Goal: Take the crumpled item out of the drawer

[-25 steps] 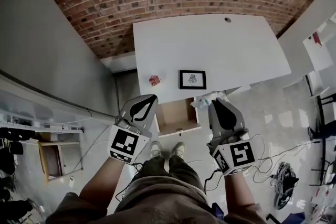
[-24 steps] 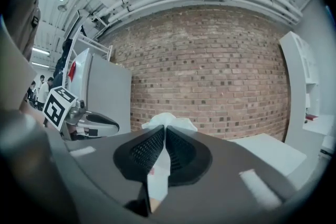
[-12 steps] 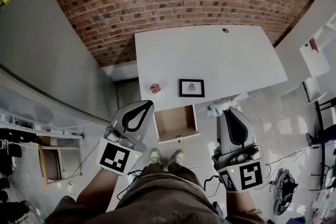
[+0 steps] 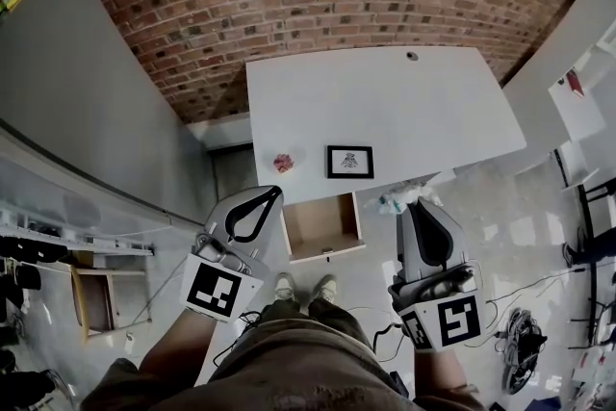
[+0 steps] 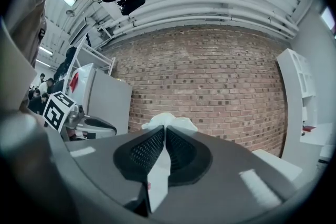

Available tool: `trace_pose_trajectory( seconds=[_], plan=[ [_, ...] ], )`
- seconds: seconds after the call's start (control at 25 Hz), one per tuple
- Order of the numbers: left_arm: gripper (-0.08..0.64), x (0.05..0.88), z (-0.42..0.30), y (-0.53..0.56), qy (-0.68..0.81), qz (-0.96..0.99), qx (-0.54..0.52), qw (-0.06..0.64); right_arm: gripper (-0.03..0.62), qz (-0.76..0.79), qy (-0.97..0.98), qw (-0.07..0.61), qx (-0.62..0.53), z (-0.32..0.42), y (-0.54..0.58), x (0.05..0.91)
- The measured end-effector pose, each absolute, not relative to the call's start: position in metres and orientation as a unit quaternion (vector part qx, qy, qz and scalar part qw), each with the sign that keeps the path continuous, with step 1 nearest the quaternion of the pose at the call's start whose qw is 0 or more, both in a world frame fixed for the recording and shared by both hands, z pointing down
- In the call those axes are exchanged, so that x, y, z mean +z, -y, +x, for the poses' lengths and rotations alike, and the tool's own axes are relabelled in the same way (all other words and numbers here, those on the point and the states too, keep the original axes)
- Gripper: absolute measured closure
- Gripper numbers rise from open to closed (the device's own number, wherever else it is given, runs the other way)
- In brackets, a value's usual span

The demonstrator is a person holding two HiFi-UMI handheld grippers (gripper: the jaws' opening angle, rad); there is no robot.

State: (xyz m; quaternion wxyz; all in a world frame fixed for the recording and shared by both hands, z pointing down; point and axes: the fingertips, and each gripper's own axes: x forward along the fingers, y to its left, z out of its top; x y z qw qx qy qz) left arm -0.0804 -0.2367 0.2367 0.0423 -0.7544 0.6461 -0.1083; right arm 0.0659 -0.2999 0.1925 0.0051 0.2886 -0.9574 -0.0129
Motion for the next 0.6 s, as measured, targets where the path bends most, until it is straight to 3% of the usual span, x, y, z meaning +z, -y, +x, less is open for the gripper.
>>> trace_pose_trajectory(
  seconds=[0.6],
  plan=[
    [0.560, 0.242, -0.083, 0.248, -0.634, -0.762, -0.120, 0.054, 0.548, 0.295, 0.955, 0.015, -0.009, 0.063, 0.304, 0.202]
  ],
)
